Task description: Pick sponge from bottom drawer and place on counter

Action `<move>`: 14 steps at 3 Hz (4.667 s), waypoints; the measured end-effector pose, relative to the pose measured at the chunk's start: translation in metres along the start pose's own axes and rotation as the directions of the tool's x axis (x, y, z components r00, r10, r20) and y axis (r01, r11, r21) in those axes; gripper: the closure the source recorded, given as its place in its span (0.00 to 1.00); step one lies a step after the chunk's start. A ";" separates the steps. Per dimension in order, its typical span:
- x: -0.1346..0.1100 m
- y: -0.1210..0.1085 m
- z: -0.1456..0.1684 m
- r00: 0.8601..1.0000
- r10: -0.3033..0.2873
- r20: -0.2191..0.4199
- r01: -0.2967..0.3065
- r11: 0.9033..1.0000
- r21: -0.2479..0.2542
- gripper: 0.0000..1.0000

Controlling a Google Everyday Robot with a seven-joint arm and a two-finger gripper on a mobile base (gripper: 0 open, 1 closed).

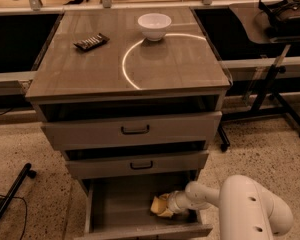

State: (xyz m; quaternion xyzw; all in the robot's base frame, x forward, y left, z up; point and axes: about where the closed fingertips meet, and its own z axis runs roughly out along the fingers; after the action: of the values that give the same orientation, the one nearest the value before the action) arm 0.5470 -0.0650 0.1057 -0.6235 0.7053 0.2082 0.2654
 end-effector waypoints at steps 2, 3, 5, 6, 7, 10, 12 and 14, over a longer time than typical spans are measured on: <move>-0.034 -0.016 -0.087 0.987 -0.114 0.117 0.112 0.993 0.025 1.00; -0.055 -0.025 -0.139 0.962 -0.187 0.200 0.191 0.982 -0.003 1.00; -0.086 0.009 -0.176 0.913 -0.233 0.334 0.291 0.947 -0.137 1.00; -0.093 0.011 -0.183 0.900 -0.248 0.358 0.310 0.942 -0.127 1.00; -0.117 0.020 -0.229 0.853 -0.335 0.400 0.385 0.921 -0.050 1.00; -0.195 0.039 -0.370 0.701 -0.535 0.472 0.554 0.825 0.112 1.00; -0.204 0.040 -0.375 0.703 -0.544 0.459 0.564 0.819 0.107 1.00; -0.288 0.053 -0.463 0.635 -0.725 0.265 0.722 0.680 0.129 1.00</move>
Offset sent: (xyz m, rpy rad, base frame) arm -0.0153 -0.0659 0.1948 0.2882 -0.0828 0.2933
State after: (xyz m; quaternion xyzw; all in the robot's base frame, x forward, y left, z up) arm 0.4651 -0.1250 0.6440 -0.8135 0.3499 0.1712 0.4319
